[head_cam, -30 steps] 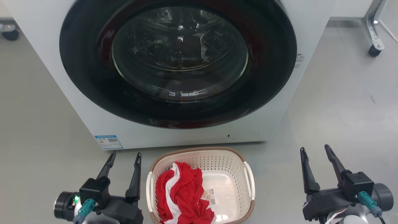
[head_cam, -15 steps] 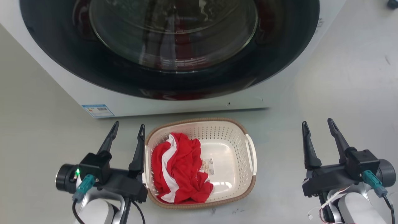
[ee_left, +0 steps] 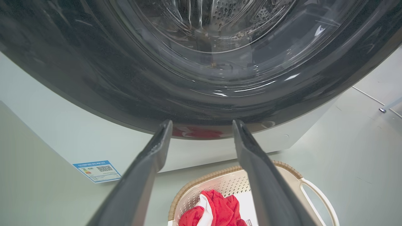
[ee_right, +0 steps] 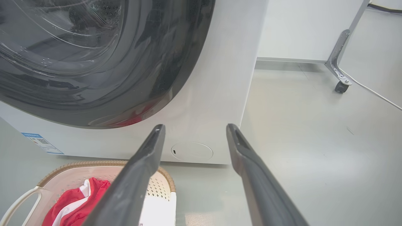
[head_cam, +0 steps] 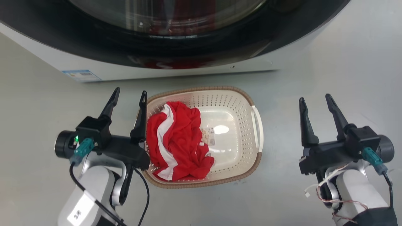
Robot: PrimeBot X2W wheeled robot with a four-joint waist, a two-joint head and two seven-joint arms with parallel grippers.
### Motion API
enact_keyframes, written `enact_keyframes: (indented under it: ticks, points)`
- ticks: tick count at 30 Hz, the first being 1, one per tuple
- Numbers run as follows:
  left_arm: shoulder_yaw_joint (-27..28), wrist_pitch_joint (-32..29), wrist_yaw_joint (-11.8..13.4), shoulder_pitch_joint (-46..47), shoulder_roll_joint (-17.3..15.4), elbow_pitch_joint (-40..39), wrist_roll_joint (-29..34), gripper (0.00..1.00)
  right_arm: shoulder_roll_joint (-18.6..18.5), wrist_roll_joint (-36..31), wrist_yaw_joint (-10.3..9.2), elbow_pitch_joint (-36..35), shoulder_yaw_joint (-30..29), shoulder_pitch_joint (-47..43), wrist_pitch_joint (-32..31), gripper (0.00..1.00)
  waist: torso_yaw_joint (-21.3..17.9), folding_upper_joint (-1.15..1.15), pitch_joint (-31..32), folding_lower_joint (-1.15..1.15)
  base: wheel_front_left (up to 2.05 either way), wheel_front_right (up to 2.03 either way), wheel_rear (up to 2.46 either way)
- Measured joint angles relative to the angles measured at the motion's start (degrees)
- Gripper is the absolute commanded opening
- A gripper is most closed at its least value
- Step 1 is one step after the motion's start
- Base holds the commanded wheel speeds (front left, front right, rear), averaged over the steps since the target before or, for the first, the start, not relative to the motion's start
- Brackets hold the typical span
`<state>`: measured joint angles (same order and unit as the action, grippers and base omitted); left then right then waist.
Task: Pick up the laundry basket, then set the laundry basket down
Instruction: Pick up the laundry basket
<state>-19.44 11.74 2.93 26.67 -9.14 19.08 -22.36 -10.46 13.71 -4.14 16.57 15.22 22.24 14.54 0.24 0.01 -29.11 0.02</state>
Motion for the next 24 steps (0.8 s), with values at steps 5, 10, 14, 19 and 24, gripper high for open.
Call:
enact_keyframes:
  ticks: [5,10,14,19,24]
  points:
    - [0.36,-1.65,-1.0,3.76,-0.01,3.01,-1.53,1.0,0.81,-0.13,0.64,1.54,0.65,4.21,0.02,1.0,-0.03,0.0,-4.06,0.0,0.0,0.0,0.0]
    - [0.87,-4.14,-2.49,11.06,-0.14,6.94,-2.12,1.0,1.94,-0.44,1.12,4.79,1.22,11.46,0.14,1.0,-0.19,0.0,-9.7,0.0,0.0,0.0,0.0]
    - [1.04,-5.27,-3.52,15.06,-0.24,10.17,-2.36,1.0,2.6,-0.83,1.7,7.84,1.9,15.5,0.09,1.0,-0.3,0.0,-12.79,0.0,0.0,0.0,0.0]
    - [1.02,-6.37,-4.65,17.63,-0.18,15.3,-2.79,1.0,3.2,-1.66,2.33,12.32,2.93,18.31,0.09,1.0,-0.46,0.0,-15.9,0.0,0.0,0.0,0.0]
    - [1.09,-7.12,-5.88,17.79,-0.09,19.84,-3.3,1.0,4.31,-1.59,3.22,16.31,3.78,19.03,0.09,1.0,-0.65,0.0,-17.86,-0.01,0.0,0.0,0.0]
